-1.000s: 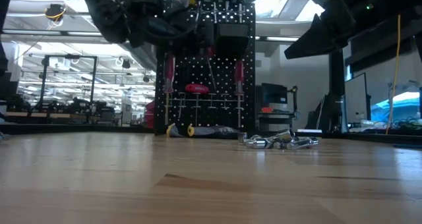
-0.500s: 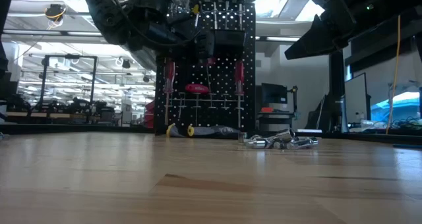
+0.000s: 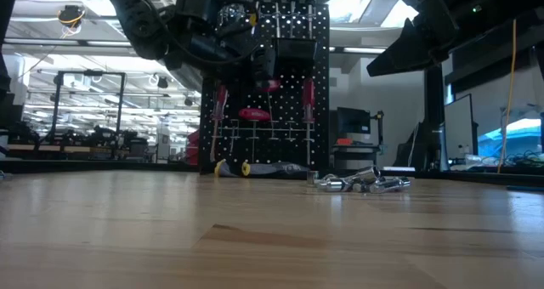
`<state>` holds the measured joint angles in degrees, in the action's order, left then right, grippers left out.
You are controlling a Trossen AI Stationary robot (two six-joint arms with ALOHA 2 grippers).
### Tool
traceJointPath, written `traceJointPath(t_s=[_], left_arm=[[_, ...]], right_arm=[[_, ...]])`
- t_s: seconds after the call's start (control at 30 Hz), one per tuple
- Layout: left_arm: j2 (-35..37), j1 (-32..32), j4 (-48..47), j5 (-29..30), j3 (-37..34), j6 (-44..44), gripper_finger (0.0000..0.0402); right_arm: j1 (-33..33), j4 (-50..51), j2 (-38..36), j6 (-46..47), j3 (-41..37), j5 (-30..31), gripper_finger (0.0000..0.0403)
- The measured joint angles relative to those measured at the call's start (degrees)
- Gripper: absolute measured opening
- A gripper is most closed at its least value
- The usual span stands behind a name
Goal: Hang tools onto peg board
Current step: Hang the red allen wrench on the pegboard
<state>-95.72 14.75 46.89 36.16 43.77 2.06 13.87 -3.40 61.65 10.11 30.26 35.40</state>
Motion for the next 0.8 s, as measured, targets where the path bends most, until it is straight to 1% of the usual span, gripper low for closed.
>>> traceJointPath(t_s=[0.23,0.4,0.57,0.67,0.8], left_arm=[[-1.25,1.13,-0.95,-0.21,0.02,0.59,0.0054],[-3.12,1.24,-0.31,-0.52,0.04,0.80,0.0054],[-3.29,1.11,0.46,-0.77,0.04,0.92,0.0055],[-3.28,1.12,0.30,-2.77,0.04,0.62,0.0059],[-3.28,1.20,0.04,-3.23,0.04,1.54,0.0070]], right_arm=[[0.00,0.00,0.00,0.07,0.00,0.00,0.0150],[0.00,-0.06,0.00,0.08,0.00,0.00,0.0150],[-0.01,0.02,0.00,0.09,0.00,0.00,0.0150],[0.00,0.00,0.00,0.07,0.00,0.00,0.0150],[0.00,-0.09,0.00,0.07,0.00,0.00,0.0150]])
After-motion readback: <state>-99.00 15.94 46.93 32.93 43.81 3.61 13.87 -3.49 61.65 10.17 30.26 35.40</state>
